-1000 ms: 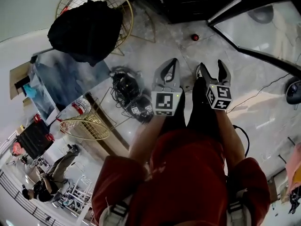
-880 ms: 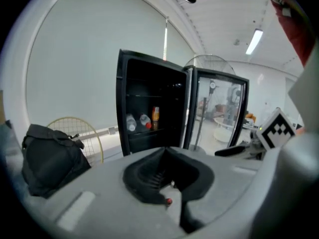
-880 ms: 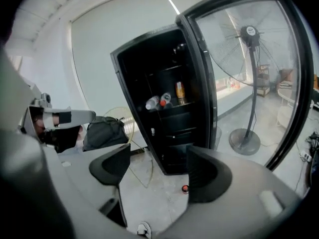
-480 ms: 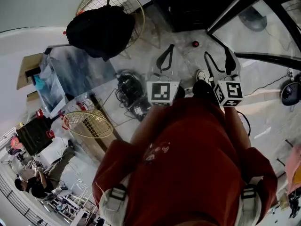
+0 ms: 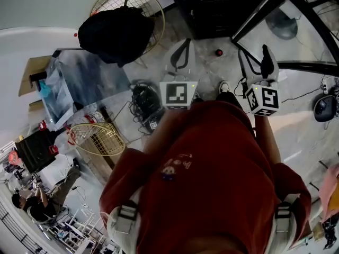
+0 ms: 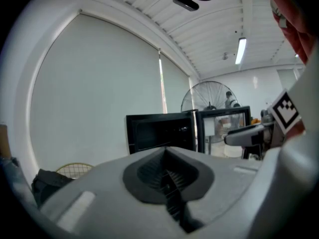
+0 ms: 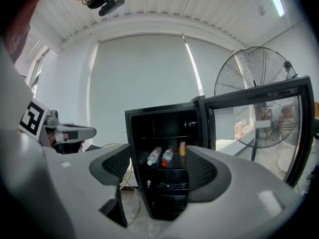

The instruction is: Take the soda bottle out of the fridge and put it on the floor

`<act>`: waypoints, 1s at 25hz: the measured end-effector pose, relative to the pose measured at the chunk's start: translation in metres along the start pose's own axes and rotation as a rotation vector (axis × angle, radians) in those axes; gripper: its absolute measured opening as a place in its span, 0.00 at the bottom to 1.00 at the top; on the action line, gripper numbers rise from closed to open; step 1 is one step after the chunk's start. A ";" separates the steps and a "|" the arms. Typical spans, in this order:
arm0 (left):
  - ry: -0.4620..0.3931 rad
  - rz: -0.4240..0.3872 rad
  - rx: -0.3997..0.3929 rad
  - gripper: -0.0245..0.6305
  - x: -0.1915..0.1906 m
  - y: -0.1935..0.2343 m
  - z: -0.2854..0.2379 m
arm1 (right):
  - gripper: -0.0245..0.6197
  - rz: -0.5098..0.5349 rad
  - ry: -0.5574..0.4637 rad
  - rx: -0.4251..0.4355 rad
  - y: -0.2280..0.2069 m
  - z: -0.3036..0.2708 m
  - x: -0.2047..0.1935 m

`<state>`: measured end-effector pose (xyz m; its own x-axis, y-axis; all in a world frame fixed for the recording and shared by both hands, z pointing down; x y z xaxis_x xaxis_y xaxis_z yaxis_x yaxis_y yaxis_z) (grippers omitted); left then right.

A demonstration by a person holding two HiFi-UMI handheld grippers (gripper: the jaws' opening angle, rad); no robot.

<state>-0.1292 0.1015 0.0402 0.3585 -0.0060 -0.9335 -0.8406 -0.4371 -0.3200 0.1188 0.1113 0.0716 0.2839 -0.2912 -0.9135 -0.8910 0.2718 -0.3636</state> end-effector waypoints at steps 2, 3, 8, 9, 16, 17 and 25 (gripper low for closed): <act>-0.004 -0.011 -0.006 0.04 0.002 0.002 0.002 | 0.58 -0.010 -0.014 -0.008 0.001 0.002 0.000; -0.006 -0.013 -0.007 0.04 0.004 0.003 0.003 | 0.58 -0.010 -0.017 -0.013 0.002 0.003 0.000; -0.031 -0.019 -0.009 0.04 0.010 0.007 0.003 | 0.57 0.009 -0.041 -0.026 0.005 0.001 0.009; -0.031 -0.025 -0.011 0.04 0.011 0.006 0.002 | 0.57 0.011 -0.048 -0.034 0.005 0.002 0.011; -0.041 -0.014 -0.008 0.04 0.009 0.007 0.000 | 0.48 0.059 -0.069 -0.054 0.004 0.003 0.021; -0.043 -0.010 -0.006 0.04 0.009 0.008 0.000 | 0.44 0.061 -0.073 -0.055 0.004 0.004 0.022; -0.060 -0.003 -0.020 0.04 0.012 0.000 0.000 | 0.21 0.065 -0.079 -0.057 0.004 0.013 0.025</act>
<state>-0.1252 0.1013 0.0289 0.3358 0.0492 -0.9406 -0.8311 -0.4546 -0.3205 0.1264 0.1172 0.0452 0.2501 -0.2011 -0.9471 -0.9265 0.2343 -0.2944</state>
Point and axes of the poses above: the fingertips, and each gripper's own axes: z backward along the fingers, y to its left, x out of its top, the point moved 9 cm from there along z, backward along the fingers, and after that the axes turned 13 degrees about -z, right-handed, at the moved point
